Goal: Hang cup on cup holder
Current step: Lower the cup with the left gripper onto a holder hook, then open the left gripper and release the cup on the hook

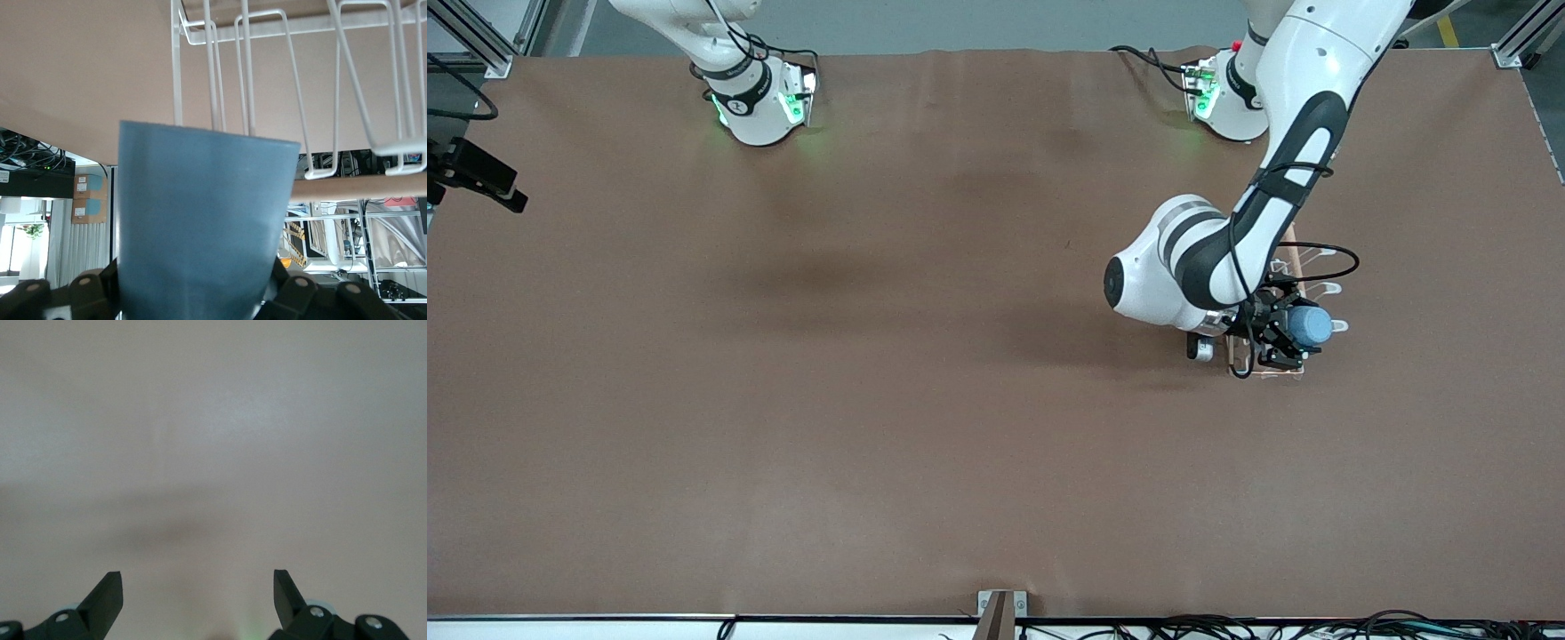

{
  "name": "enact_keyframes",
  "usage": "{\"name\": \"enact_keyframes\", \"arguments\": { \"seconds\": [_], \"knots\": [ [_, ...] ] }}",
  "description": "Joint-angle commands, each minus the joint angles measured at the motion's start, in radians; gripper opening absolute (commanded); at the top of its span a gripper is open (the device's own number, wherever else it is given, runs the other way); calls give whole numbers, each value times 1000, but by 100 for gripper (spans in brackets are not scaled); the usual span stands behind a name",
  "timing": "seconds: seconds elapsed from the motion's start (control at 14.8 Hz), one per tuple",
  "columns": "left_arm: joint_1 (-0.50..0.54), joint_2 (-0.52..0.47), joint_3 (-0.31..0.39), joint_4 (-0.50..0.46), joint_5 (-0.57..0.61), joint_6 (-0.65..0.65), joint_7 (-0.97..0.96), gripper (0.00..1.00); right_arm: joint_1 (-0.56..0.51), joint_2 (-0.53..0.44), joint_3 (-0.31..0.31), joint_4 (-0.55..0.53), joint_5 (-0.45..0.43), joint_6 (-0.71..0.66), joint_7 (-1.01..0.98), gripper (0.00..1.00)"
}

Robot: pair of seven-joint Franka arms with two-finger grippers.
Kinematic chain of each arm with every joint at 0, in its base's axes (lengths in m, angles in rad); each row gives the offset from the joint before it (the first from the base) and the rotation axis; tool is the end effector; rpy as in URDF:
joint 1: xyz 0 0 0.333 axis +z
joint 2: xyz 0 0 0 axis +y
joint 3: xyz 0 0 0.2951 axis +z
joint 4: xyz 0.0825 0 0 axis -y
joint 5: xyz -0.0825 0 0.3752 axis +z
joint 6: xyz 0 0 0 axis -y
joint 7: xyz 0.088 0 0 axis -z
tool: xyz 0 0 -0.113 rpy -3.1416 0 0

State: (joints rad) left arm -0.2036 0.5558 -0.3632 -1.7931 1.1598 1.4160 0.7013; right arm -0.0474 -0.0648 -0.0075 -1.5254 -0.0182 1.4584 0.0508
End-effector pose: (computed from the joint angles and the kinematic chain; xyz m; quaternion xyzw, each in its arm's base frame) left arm 0.5433 -0.1925 0.2476 -0.5444 0.6157 0.3886 0.4166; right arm 0.5139 -0.0306 0.6429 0.9985 -0.0538 -0.0011 0.0088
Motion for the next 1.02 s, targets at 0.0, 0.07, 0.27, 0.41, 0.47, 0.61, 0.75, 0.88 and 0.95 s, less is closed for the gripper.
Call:
{"name": "enact_keyframes", "arguments": {
  "seconds": [0.0, 0.07, 0.27, 0.41, 0.47, 0.61, 0.75, 0.88, 0.95],
  "knots": [
    [-13, 21, -3, 14, 24, -26, -40, 54, -14, -29, 17, -35, -3, 19, 0, 99],
    [-17, 21, -3, 14, 24, -28, -43, 55, -6, -29, 6, -33, -3, 19, 0, 99],
    [-23, 29, -5, 17, 17, -51, -123, 100, 0, -26, -14, -33, 39, 28, -2, 99],
    [-34, 35, -5, 18, 17, -77, -173, 100, 4, -21, -20, -4, 38, 25, -9, 99],
    [-36, 29, -8, 23, 17, -86, -189, 100, 4, -13, -20, 1, 41, 26, -9, 99],
    [-40, 20, -10, 50, 12, -103, -227, 100, 9, -12, -19, 5, 34, 23, -6, 99],
    [-40, 0, -20, 86, -8, -118, -332, 100, 11, -10, -19, 4, 34, 23, -5, 99],
    [-33, -2, -23, 185, -104, -120, -472, 100, 12, -9, -17, 4, 34, 25, -5, 99],
    [-22, -2, -23, 229, -162, -120, -524, 100, 12, -7, -17, 4, 35, 25, -5, 99]
  ]
}}
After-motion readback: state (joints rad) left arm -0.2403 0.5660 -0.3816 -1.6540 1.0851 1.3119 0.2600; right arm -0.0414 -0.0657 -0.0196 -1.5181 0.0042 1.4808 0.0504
